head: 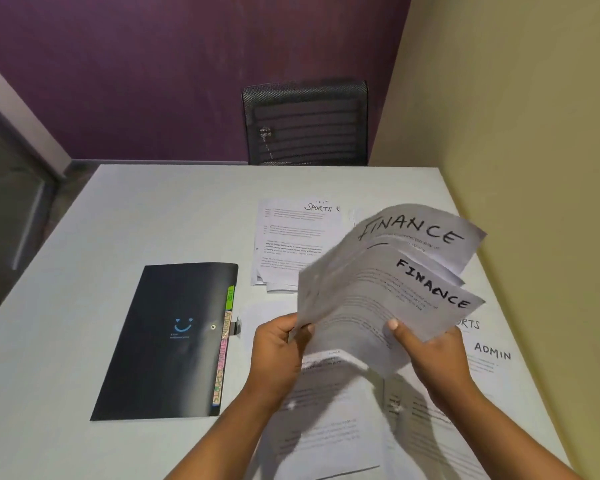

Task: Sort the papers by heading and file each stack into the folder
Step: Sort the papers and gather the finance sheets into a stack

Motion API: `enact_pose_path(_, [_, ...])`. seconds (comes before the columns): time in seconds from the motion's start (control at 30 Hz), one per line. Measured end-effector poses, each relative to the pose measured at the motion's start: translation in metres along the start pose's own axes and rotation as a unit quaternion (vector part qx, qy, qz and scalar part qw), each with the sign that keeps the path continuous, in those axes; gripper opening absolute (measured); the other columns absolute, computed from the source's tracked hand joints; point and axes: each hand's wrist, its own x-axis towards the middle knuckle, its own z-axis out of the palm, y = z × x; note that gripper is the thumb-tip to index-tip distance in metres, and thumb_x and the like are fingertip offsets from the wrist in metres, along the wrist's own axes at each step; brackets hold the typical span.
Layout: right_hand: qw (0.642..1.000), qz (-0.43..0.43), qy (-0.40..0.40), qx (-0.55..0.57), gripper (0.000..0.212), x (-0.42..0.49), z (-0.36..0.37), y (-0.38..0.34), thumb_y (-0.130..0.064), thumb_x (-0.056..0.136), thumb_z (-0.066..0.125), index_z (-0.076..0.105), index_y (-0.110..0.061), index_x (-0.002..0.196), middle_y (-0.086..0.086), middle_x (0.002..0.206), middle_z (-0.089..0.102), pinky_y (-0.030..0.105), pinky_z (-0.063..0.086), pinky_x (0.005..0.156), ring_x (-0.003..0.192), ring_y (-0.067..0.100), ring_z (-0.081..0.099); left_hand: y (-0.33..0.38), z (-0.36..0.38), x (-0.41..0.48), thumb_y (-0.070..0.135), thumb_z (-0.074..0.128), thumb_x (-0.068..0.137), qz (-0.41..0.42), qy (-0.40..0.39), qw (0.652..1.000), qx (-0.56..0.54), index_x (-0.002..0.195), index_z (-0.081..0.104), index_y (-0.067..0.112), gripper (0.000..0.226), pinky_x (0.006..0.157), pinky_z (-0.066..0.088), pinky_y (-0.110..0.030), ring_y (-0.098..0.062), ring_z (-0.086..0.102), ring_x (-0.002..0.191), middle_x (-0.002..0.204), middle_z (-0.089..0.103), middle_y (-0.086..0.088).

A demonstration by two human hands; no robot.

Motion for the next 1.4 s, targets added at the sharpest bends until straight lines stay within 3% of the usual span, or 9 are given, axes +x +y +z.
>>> enact_pose_path(0.1, [1.000,-0.029,0.005,0.005,0.032,0.003,0.006,-0.004,-0.006,0.079,0.078,0.062,-0.031,0.092,-0.018,0.083,0.073,0.007,0.052,0.062,0.079,-0.006,0.069,-0.001,-0.002,0.003,0.002,0.067,0.088,0.018,0.008,0.999,0.029,0.088,0.071,0.010,0.009,0.060,0.046,-0.005,0.009,0.066,0.061,0.058,0.068,0.009])
enact_pose_path(0.2, [0.998,-0.047,-0.029,-0.013,0.023,0.006,0.008,-0.003,-0.023,0.072,0.080,0.061,-0.031,0.083,-0.023,0.066,0.070,0.006,0.047,0.056,0.060,-0.008,0.065,-0.014,-0.010,0.010,0.010,0.081,0.077,-0.007,0.037,0.999,-0.001,0.102,0.069,0.018,0.029,0.073,0.057,-0.019,-0.006,0.073,0.087,0.089,0.077,0.009])
enact_pose_path(0.4, [0.993,-0.059,-0.087,-0.047,0.035,0.014,0.004,0.006,-0.025,0.073,0.078,0.073,-0.015,0.106,-0.006,0.105,0.075,0.022,0.055,0.087,0.102,0.007,0.069,-0.016,-0.009,0.019,0.003,0.078,0.079,0.008,0.038,0.998,0.055,0.087,0.072,0.030,0.029,0.071,0.054,-0.013,-0.001,0.072,0.081,0.082,0.076,0.018])
enact_pose_path(0.6, [0.993,-0.089,-0.076,-0.029,0.026,0.015,-0.001,-0.006,0.002,0.082,0.072,0.071,-0.022,0.092,-0.019,0.062,0.069,0.011,0.042,0.048,0.046,0.004,0.054,-0.003,-0.007,0.026,0.006,0.071,0.086,0.096,0.012,0.991,0.090,0.097,0.078,0.015,0.016,0.070,0.049,-0.011,-0.001,0.069,0.087,0.090,0.077,0.010])
enact_pose_path(0.7, [0.981,-0.147,-0.102,-0.069,0.040,0.022,-0.001,-0.004,-0.004,0.078,0.076,0.068,-0.017,0.115,-0.020,0.103,0.074,0.010,0.052,0.077,0.095,-0.002,0.068,-0.003,-0.008,0.033,0.004,0.078,0.080,0.090,0.003,0.993,0.077,0.102,0.077,0.014,0.025,0.073,0.052,-0.012,-0.001,0.070,0.094,0.095,0.077,0.010])
enact_pose_path(0.83, [0.987,-0.052,-0.131,-0.073,0.042,0.035,0.011,0.012,-0.006,0.079,0.079,0.067,-0.019,0.117,-0.028,0.093,0.073,0.008,0.051,0.073,0.091,-0.008,0.068,-0.014,-0.002,0.053,0.013,0.081,0.078,0.013,-0.010,0.997,0.081,0.095,0.069,0.030,0.027,0.069,0.052,-0.009,0.001,0.071,0.080,0.077,0.075,0.009])
enact_pose_path(1.0, [0.994,-0.028,-0.086,-0.055,0.029,0.047,0.017,0.016,-0.026,0.076,0.082,0.071,-0.012,0.100,0.006,0.093,0.076,0.036,0.062,0.076,0.093,0.022,0.072,-0.020,-0.001,0.070,0.008,0.075,0.084,0.024,0.010,0.999,0.042,0.090,0.070,0.033,0.027,0.075,0.053,-0.013,0.001,0.070,0.090,0.085,0.076,0.021])
enact_pose_path(1.13, [0.993,-0.006,-0.103,-0.057,0.027,0.055,0.021,0.028,-0.003,0.083,0.074,0.065,-0.028,0.086,-0.022,0.070,0.070,0.004,0.048,0.062,0.070,-0.011,0.066,-0.038,0.002,0.087,0.011,0.076,0.083,-0.013,0.021,0.998,0.053,0.091,0.068,0.029,0.021,0.071,0.053,-0.010,0.003,0.070,0.086,0.083,0.073,0.017])
enact_pose_path(1.4, [0.989,0.030,-0.022,-0.143,0.011,0.093,0.017,0.063,-0.014,0.090,0.069,0.072,-0.023,0.095,-0.017,0.087,0.072,0.012,0.052,0.063,0.083,0.004,0.071,-0.054,0.009,0.130,0.021,0.070,0.090,-0.037,-0.015,0.991,0.127,0.095,0.066,0.028,0.009,0.064,0.052,-0.008,0.006,0.066,0.080,0.089,0.070,0.016])
